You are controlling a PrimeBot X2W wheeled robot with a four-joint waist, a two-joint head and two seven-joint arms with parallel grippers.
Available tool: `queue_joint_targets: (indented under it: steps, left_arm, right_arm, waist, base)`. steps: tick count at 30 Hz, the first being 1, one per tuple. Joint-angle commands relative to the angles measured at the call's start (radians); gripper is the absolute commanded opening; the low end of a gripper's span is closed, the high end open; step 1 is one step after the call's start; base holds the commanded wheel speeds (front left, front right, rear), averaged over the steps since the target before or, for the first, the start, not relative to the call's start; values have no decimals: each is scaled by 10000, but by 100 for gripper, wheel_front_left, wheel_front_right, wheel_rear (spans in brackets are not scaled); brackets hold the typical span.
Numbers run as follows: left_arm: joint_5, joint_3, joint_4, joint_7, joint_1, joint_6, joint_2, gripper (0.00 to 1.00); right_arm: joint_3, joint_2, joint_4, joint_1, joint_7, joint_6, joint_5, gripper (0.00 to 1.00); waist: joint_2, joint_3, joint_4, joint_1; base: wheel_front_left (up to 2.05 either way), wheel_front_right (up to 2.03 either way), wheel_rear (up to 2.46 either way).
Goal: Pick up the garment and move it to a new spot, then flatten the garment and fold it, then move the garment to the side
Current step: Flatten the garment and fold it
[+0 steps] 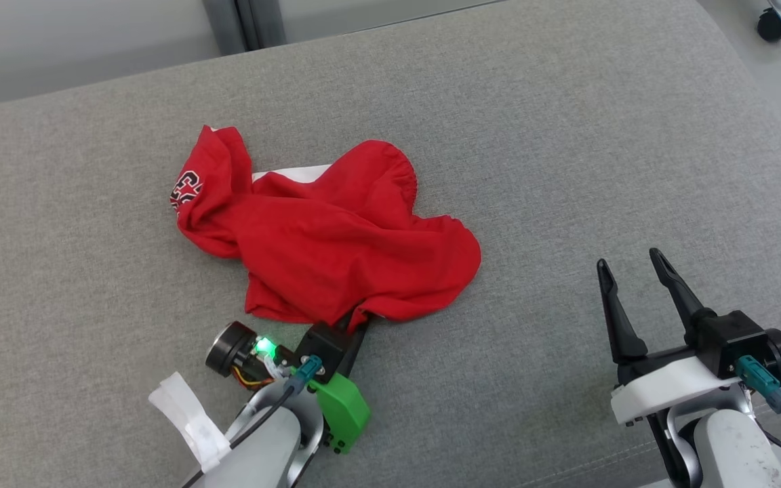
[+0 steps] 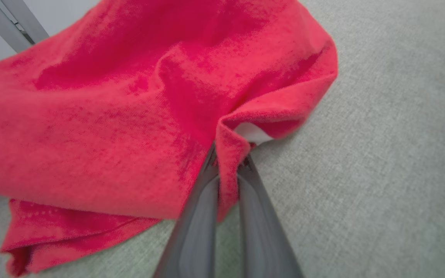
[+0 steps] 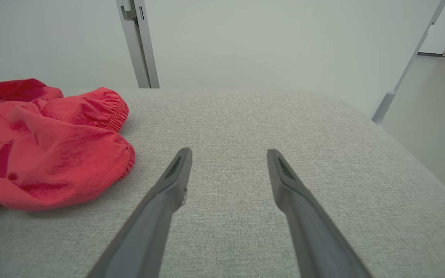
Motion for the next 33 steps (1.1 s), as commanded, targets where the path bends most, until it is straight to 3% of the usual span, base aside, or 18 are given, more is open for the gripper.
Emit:
queue_joint_targets:
  steps: [1,10,15,20,26,33]
  left_arm:
    - [-118,110,-196,7,-228,-48,-24,0]
    - [-148,297,-2685,3,-420,-276,22,0]
    - [24,-452,-3937,3,-749,-340,342,0]
    - [-512,-1342,-4912,3,-1222,-348,985,0]
    - [-1648,-1390,-4616,339,-2039,-350,2012,0]
    - [-2653,-1599,-2432,515,-3338,-351,2738,0]
  right_arm:
    - [-28,-37,15,-90,-4,-10,69,100]
    - [-187,-36,86,121,-3,-10,27,100]
    - [-205,-37,148,270,-3,-10,13,100]
    - [-212,-37,149,403,-3,-10,-4,100]
    - [-175,-37,76,384,-2,-10,-32,100]
    - [107,-39,-14,44,-2,-10,48,100]
  waist:
    - [0,-20,8,-1]
    - [0,-445,173,-1]
    - [0,-789,264,-1]
    - [0,-1055,313,-1]
    - [0,-1025,305,-1]
    - [0,-518,26,-1]
  base:
    - [0,0,0]
    - [0,0,0]
    - [0,0,0]
    - [0,0,0]
    - [0,0,0]
    - [0,0,0]
